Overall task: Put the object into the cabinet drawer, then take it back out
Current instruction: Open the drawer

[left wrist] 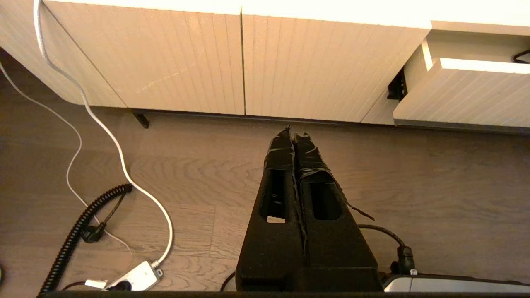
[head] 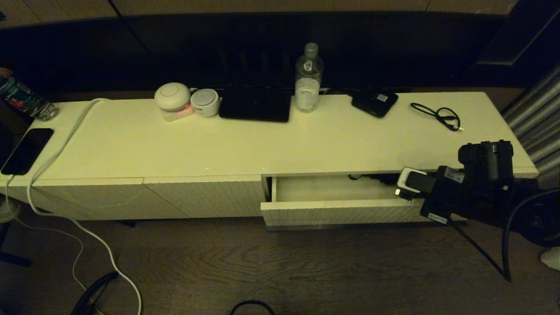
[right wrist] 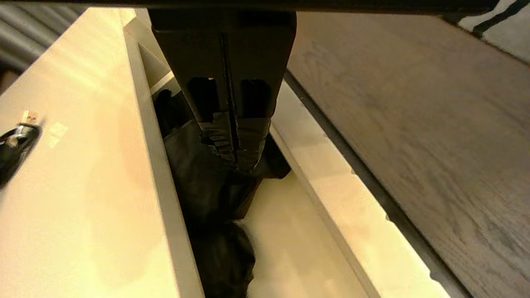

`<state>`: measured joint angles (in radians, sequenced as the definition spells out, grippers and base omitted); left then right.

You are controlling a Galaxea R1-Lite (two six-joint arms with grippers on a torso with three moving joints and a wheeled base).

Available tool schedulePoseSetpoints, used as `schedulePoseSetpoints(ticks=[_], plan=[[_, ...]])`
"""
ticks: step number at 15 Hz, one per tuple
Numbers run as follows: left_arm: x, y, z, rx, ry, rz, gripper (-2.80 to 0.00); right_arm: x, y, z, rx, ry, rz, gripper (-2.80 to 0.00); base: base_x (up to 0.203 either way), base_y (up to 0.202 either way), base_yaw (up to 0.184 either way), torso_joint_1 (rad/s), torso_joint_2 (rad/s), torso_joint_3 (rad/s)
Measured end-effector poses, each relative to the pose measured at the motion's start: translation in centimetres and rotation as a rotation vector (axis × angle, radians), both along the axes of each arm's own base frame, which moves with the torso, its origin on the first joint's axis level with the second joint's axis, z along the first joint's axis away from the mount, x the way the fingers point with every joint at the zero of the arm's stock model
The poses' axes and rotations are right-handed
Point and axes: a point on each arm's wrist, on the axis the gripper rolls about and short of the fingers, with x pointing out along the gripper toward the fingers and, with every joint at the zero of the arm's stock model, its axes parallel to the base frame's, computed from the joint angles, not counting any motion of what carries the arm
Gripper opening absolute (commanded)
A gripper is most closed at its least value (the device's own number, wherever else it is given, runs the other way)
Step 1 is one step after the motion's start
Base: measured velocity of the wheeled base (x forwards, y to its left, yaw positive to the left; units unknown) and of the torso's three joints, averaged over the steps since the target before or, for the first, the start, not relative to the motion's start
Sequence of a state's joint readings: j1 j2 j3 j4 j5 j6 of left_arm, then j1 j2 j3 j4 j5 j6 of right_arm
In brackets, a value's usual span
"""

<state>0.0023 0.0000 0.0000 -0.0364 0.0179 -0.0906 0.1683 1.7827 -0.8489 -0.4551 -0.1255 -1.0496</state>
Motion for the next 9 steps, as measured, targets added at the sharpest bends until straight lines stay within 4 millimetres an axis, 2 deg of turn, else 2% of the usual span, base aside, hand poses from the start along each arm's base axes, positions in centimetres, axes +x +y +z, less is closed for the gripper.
schedulePoseSetpoints(ticks=[9], plan=[[0.00,0.00,0.00,-0.001,0.000,0.000,-2.80,0.96,0.18,-1.11,0.025,0.024,-0.031,-2.80,0.000,0.000,0.000,0.000,0.00,0.000]])
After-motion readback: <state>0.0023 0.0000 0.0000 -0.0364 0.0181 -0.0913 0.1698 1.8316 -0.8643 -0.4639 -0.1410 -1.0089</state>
